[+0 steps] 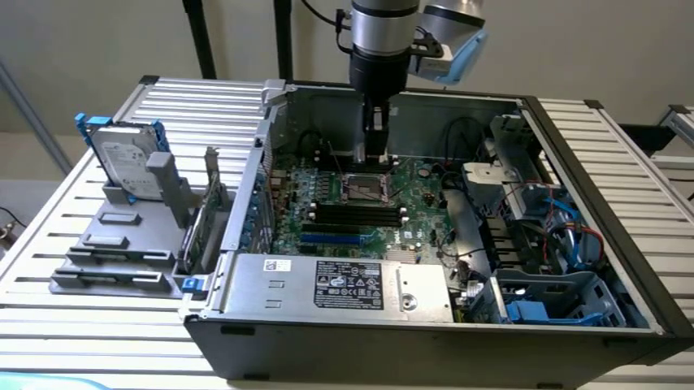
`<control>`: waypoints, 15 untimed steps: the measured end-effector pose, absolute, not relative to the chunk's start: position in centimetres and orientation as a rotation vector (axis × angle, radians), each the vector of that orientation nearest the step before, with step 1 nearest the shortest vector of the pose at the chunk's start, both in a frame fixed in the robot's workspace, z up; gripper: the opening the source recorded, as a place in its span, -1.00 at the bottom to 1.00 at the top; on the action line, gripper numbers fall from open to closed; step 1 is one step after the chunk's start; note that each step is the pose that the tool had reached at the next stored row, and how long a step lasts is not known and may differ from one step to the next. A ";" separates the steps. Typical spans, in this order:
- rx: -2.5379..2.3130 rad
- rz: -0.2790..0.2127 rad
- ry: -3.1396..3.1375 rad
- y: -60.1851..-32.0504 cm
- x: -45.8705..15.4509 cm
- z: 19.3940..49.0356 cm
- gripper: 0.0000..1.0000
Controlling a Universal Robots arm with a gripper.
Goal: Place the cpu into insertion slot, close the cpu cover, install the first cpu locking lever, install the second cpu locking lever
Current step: 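Place the cpu into insertion slot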
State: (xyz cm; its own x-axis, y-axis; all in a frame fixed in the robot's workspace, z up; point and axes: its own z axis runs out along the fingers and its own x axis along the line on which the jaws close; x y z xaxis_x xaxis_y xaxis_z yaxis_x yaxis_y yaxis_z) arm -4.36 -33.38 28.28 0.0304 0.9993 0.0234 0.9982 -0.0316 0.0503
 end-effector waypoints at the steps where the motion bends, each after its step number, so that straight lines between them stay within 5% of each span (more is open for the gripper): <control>1: 2.240 0.081 2.173 -33.4 -4.4 28.1 0.09; 15: 2.235 0.081 2.178 -33.0 -4.6 25.6 0.09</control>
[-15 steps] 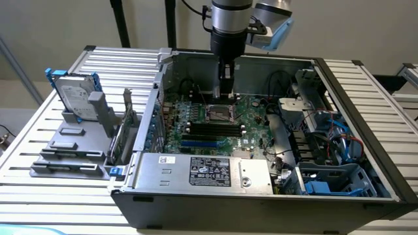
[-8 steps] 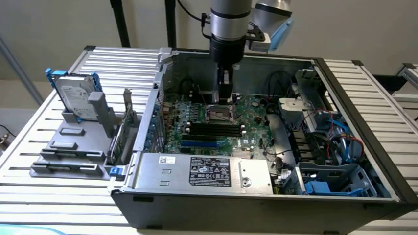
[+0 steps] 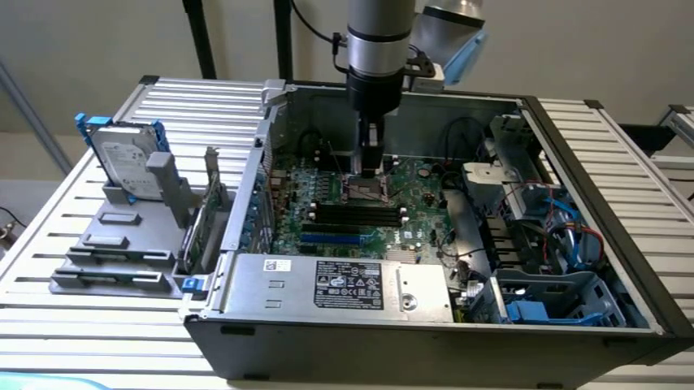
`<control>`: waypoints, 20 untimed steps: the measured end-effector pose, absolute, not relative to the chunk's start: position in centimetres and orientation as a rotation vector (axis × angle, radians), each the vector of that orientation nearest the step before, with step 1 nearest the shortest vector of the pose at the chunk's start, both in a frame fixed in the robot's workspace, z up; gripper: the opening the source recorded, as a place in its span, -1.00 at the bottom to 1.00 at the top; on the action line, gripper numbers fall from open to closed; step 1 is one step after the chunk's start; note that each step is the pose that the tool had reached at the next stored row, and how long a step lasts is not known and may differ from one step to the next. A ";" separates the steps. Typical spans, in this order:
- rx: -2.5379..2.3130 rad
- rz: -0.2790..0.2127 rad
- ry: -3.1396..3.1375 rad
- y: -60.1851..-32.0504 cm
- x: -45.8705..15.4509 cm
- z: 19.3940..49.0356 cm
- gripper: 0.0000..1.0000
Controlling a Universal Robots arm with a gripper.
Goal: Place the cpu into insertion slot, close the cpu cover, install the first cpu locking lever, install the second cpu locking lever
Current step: 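Place the cpu into insertion slot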
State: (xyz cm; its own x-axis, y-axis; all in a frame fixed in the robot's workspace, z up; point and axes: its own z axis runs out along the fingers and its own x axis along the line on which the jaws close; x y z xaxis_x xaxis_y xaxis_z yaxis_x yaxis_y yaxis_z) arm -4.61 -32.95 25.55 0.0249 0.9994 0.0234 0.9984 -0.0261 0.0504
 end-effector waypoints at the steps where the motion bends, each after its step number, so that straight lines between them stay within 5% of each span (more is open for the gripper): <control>1: 2.235 0.081 2.178 -32.8 -4.6 25.4 0.09; 20: 2.235 0.079 2.179 -32.7 -4.2 22.0 0.09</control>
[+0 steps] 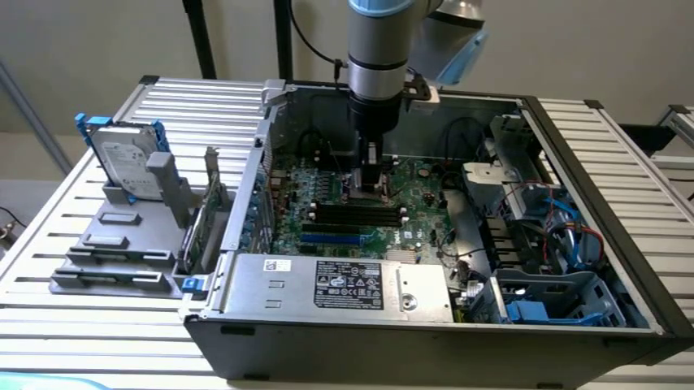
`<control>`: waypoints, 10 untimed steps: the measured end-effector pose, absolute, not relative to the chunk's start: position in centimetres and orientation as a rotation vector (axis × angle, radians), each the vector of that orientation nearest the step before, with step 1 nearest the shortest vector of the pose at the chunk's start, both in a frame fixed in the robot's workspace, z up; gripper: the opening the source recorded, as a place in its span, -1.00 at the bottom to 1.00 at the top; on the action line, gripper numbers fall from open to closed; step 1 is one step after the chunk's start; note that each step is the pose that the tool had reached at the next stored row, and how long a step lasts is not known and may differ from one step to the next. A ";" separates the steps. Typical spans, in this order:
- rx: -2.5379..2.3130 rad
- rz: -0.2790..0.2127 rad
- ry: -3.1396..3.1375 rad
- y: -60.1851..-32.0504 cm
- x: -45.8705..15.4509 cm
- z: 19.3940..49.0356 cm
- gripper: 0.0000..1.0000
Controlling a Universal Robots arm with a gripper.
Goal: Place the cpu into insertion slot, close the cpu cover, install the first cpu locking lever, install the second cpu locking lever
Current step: 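Place the cpu into insertion slot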
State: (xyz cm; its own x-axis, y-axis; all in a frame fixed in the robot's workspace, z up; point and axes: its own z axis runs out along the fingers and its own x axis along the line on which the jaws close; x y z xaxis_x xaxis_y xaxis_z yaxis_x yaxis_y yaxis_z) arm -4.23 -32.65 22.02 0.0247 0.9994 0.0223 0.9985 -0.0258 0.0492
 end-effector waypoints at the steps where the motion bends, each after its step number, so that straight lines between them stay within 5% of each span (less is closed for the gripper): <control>1: 2.235 0.078 2.179 -32.7 -4.2 21.9 0.09; 10: 2.236 0.076 2.180 -32.7 -4.2 21.1 0.09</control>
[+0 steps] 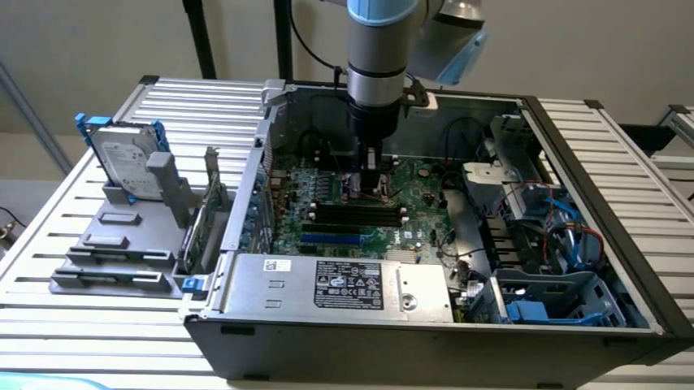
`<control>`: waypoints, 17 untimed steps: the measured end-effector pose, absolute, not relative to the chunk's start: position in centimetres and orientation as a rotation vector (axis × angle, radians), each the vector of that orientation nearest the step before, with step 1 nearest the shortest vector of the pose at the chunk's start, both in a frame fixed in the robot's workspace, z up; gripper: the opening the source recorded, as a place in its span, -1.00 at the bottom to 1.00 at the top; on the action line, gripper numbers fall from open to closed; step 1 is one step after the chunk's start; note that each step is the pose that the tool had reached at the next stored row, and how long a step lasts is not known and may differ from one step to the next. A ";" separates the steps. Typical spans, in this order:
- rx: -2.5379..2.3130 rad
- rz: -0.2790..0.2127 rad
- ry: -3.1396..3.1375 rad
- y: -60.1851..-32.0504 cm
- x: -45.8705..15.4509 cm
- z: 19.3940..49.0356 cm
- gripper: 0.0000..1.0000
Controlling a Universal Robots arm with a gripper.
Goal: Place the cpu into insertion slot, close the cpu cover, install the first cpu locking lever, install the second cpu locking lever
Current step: 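Place the cpu into insertion slot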
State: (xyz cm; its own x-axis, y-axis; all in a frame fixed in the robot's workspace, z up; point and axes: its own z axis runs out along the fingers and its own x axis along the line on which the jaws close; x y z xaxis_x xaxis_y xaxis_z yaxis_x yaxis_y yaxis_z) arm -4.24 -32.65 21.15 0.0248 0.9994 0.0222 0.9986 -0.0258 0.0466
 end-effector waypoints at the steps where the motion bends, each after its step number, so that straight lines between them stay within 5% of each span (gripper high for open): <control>1: 2.236 0.075 2.180 -32.7 -4.2 21.1 0.09; 17: 2.246 0.058 2.186 -32.5 -4.2 20.4 0.09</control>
